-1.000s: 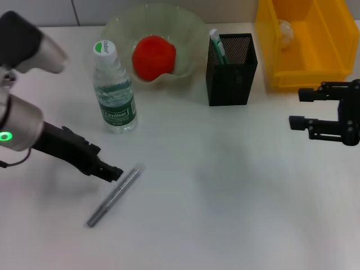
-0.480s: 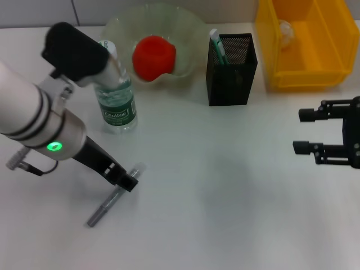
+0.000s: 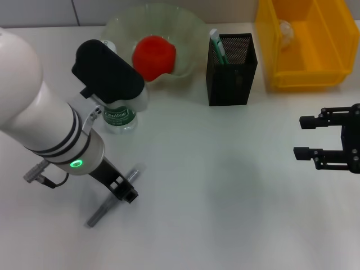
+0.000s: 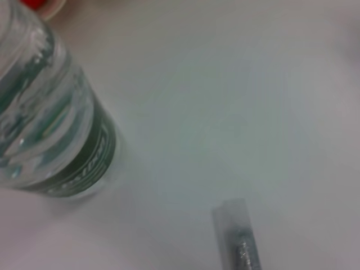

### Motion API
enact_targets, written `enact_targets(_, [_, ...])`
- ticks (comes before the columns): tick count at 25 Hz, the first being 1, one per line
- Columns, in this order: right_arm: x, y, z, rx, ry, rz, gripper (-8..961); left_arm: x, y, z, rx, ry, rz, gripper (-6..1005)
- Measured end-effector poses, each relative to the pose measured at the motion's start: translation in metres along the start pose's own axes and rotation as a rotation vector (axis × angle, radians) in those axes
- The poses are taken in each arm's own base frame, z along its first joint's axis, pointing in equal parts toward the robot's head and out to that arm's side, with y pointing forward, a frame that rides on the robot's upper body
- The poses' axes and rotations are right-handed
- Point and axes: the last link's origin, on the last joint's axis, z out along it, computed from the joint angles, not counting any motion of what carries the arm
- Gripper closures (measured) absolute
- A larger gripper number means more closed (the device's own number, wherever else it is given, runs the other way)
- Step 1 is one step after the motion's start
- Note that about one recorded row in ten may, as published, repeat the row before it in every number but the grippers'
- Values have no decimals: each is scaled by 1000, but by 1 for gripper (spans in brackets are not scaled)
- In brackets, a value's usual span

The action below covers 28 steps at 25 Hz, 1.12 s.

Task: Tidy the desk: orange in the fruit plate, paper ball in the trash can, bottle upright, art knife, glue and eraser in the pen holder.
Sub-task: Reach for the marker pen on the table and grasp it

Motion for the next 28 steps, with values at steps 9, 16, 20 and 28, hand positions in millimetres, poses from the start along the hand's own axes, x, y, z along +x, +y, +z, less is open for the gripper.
enact_targets(9, [0, 1, 2, -2, -1, 7, 329, 5, 8, 3, 11, -23, 63, 428])
enact_targets(16, [0, 0, 3, -3, -4, 10, 329, 5, 5, 7, 13, -51, 62, 443])
enact_targets(20, [0, -1, 4, -4, -6, 11, 329, 6, 4, 10, 15, -62, 62, 443])
enact_targets(28, [0, -3, 6, 2, -9, 16, 330, 7, 3, 14, 16, -80, 73, 532])
